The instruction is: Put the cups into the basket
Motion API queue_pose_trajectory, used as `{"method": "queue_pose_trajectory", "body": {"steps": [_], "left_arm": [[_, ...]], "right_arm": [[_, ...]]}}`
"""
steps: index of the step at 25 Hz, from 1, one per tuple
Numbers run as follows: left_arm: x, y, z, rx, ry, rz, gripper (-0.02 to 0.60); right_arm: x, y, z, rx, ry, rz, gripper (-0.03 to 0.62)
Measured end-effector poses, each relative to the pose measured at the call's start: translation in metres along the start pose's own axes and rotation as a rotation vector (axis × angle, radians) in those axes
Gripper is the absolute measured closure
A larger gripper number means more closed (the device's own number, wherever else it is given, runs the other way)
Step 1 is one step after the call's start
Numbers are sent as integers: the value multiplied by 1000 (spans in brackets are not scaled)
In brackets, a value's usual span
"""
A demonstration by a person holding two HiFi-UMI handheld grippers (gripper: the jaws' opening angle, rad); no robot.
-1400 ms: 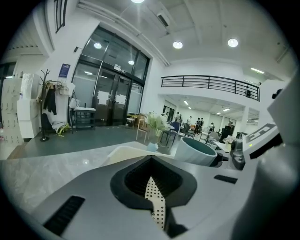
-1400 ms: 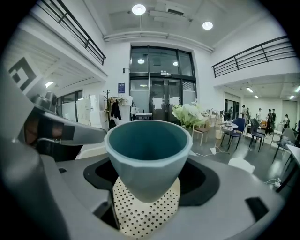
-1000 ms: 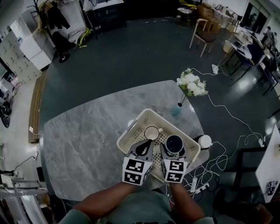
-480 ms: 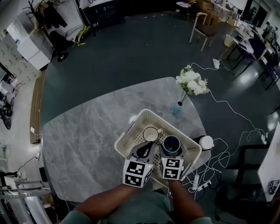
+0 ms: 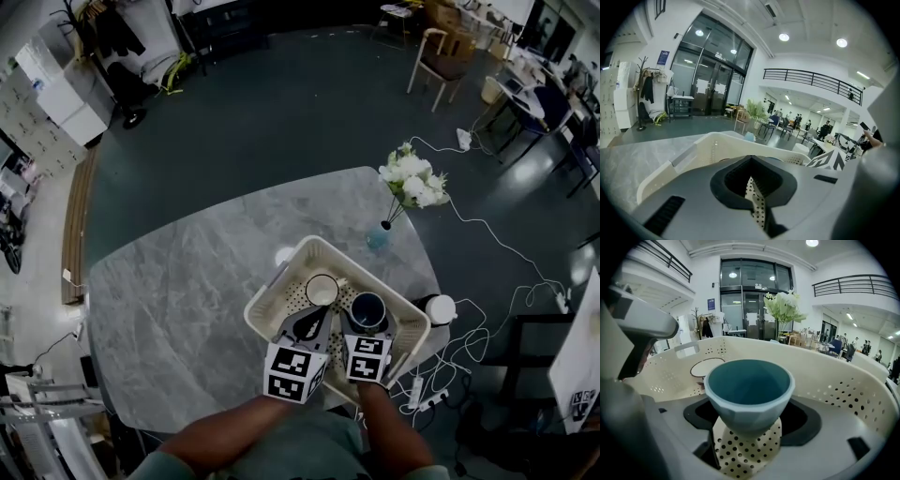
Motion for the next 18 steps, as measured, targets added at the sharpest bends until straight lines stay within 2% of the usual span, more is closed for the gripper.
{"method": "queue_pose_trajectory", "body": {"steps": [18], "left_arm": [[-24, 6, 10, 17, -19, 48, 574]], "right_arm": [[-13, -10, -1, 96, 50, -160, 223]]}}
Point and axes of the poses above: the fingertips, and each gripper's own axes: x forward along the fingers, z to its right, y out of its top, the point moved 7 cm from there along -x, backward along the fingers, and after that the axes turned 11 degrees about -x, right-handed, at the moved point
